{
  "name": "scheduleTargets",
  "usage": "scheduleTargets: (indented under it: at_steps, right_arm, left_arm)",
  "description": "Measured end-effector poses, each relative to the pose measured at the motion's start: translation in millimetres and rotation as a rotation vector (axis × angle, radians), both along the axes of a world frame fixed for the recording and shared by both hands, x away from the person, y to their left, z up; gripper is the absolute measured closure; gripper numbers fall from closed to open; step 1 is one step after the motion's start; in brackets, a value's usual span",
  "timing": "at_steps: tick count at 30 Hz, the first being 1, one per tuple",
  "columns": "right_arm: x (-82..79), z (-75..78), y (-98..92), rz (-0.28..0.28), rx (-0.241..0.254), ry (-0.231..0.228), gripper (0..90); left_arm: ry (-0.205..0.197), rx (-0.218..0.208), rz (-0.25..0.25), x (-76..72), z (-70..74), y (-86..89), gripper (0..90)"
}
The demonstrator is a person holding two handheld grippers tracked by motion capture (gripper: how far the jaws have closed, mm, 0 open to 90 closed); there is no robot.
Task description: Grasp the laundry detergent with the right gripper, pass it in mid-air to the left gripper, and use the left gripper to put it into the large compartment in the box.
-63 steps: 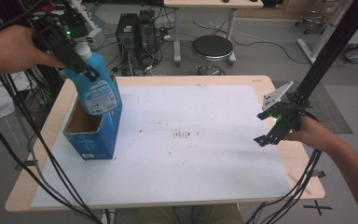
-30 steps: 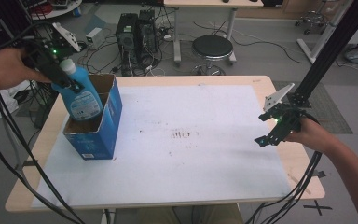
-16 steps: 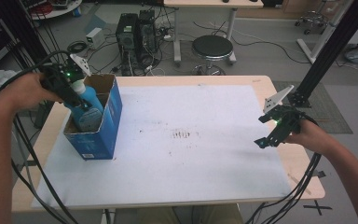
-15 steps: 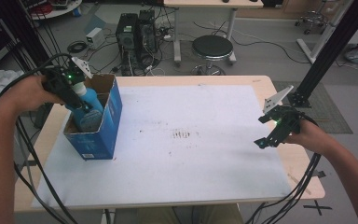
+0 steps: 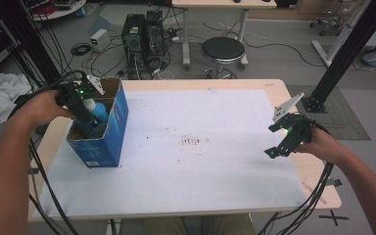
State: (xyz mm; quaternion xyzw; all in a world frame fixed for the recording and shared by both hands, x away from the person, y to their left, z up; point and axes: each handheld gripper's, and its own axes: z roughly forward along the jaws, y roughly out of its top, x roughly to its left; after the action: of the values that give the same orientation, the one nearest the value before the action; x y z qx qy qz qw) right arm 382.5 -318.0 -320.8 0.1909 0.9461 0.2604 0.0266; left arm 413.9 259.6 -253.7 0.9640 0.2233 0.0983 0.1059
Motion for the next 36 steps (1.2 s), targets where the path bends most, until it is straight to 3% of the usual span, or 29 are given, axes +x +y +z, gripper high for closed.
scheduleTargets:
  at_steps: [11, 26, 28, 32, 36]
  right_arm:
    - [0.9, -2.8, -1.1, -0.004, -0.001, 0.006, 0.9]
    - [-0.2, -3.0, 0.4, 0.001, 0.001, 0.007, 1.0]
    - [0.0, -2.6, 0.6, 0.003, 0.002, 0.005, 1.0]
    - [-0.4, -0.8, 1.3, 0.002, 0.004, 0.002, 1.0]
    - [-1.0, -0.7, 1.8, 0.005, 0.004, 0.002, 1.0]
  left_arm:
    - [0.036, 0.010, 0.008, 4.1, -29.2, -0.9, 38.1]
    - [0.048, 0.006, 0.039, 6.3, -29.1, -0.7, 36.0]
    - [0.027, -0.003, 0.063, 6.4, -25.9, 0.8, 29.9]
    - [0.013, -0.003, 0.070, 3.2, -17.3, 3.6, 29.9]
    - [-0.008, -0.029, 0.092, -1.9, -6.5, 8.6, 26.7]
